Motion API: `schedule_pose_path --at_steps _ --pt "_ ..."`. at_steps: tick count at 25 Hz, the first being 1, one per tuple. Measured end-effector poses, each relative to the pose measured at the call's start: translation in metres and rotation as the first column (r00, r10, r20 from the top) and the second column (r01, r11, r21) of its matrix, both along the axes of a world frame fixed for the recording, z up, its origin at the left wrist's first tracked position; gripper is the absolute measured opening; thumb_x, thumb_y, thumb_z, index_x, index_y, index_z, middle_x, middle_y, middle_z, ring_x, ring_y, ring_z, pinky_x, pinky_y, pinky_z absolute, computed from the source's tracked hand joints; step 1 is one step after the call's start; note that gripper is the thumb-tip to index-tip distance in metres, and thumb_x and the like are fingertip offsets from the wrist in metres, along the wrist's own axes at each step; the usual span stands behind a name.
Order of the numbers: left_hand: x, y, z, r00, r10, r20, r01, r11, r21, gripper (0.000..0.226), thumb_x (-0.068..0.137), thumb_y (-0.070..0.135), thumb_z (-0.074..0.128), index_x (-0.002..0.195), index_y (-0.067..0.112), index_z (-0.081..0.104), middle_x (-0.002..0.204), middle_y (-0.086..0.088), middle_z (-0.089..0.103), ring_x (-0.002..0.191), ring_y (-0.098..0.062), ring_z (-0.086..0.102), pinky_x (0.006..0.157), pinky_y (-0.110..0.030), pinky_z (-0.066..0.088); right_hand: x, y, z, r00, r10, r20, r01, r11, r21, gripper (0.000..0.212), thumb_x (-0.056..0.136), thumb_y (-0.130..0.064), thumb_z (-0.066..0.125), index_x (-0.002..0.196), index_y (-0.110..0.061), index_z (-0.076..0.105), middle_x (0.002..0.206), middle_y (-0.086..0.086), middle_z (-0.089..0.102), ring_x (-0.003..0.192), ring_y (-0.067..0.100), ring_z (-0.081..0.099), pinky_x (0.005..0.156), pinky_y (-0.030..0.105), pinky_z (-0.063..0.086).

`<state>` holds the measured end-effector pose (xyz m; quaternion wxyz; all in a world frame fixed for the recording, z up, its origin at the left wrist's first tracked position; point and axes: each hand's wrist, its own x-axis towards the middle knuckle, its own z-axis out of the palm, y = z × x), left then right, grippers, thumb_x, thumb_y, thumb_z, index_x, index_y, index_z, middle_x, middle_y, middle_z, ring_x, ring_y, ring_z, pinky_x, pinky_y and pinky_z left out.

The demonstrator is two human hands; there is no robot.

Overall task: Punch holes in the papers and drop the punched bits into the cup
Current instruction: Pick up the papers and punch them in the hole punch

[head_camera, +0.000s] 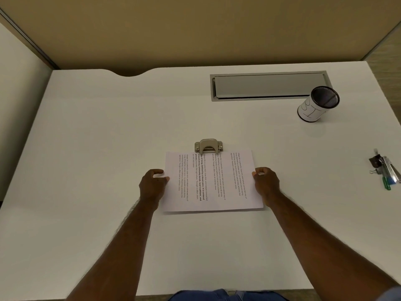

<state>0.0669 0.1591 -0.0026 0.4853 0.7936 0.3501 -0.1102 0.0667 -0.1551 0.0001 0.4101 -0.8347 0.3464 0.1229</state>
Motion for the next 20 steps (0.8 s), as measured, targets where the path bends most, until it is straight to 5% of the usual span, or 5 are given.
schedule_pose_path --at_steps 6,13,20 --pt "-0.0026 -0.0019 -0.0018 1.000 -0.012 0.012 0.012 1.000 0.012 0.023 0.081 0.014 0.068 0.100 0.016 0.056 0.109 -0.007 0.062 0.096 -0.029 0.062 0.082 -0.040 0.052 -0.0004 -0.0026 -0.0007 0.995 0.087 0.043 -0.086 0.996 -0.026 0.034 0.091 -0.018 0.057 0.124 -0.011 0.055 0.125 0.014 0.061 0.113 0.030 0.056 0.099 0.040 0.045" --pt "0.0012 -0.0011 -0.0023 1.000 -0.001 0.024 0.000 1.000 0.024 0.021 0.081 0.012 0.067 0.100 0.014 0.058 0.103 -0.002 0.060 0.084 -0.020 0.057 0.072 -0.028 0.041 0.0023 0.0019 -0.0059 0.986 0.136 0.093 -0.130 0.989 -0.066 0.028 0.088 -0.016 0.061 0.115 -0.008 0.060 0.116 0.013 0.067 0.099 0.027 0.062 0.081 0.027 0.042" --pt "0.0039 0.0019 -0.0052 1.000 0.011 0.023 -0.011 1.000 0.017 0.021 0.081 0.013 0.068 0.099 0.014 0.059 0.101 0.000 0.059 0.088 -0.019 0.056 0.073 -0.028 0.041 0.0070 0.0030 -0.0065 0.984 0.140 0.114 -0.130 0.987 -0.089 0.032 0.086 -0.019 0.065 0.116 -0.008 0.058 0.104 0.014 0.069 0.095 0.027 0.064 0.084 0.029 0.044"
